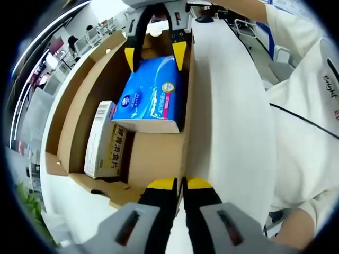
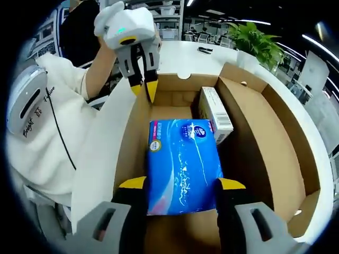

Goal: Operate the shoe box by opening the lid, removing the specified soft item, and placing it in the target area until the item is outside and the box remains undamaged.

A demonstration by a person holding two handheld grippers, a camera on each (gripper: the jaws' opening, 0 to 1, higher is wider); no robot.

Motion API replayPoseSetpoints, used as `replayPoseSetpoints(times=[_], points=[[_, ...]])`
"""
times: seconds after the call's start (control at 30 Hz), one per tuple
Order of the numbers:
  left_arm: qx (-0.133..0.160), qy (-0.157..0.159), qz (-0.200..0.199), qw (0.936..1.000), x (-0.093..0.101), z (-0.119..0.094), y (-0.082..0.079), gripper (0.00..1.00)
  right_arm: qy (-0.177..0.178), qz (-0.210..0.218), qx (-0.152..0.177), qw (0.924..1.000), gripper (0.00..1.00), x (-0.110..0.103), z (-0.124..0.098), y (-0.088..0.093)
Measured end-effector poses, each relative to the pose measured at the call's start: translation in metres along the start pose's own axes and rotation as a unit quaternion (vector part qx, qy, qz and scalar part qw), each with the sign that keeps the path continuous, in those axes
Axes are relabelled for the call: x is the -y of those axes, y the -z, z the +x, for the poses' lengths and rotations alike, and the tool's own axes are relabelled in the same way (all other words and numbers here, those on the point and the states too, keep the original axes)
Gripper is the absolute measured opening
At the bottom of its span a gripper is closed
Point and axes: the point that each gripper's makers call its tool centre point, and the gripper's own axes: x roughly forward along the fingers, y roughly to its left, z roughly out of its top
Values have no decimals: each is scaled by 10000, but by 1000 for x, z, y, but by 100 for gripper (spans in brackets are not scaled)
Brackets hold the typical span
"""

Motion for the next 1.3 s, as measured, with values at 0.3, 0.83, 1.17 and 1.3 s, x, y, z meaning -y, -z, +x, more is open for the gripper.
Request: replayPoseSetpoints(times=[0.3, 0.83, 1.17, 1.3], points=[[-8, 1, -5, 10000, 0, 0, 0, 5, 42, 15, -247, 9997, 50, 0, -9, 10], [3, -1, -12, 10000, 0, 0, 0, 5, 234, -140, -509, 9983, 63, 5, -11, 11], [-2, -5, -25, 10000, -1, 0, 0, 5, 172, -540, -974, 9936, 70, 5, 3, -7], [-11, -13, -18, 10000, 0, 0, 0, 5, -60, -235, -1302, 9912, 74, 3, 15, -4]])
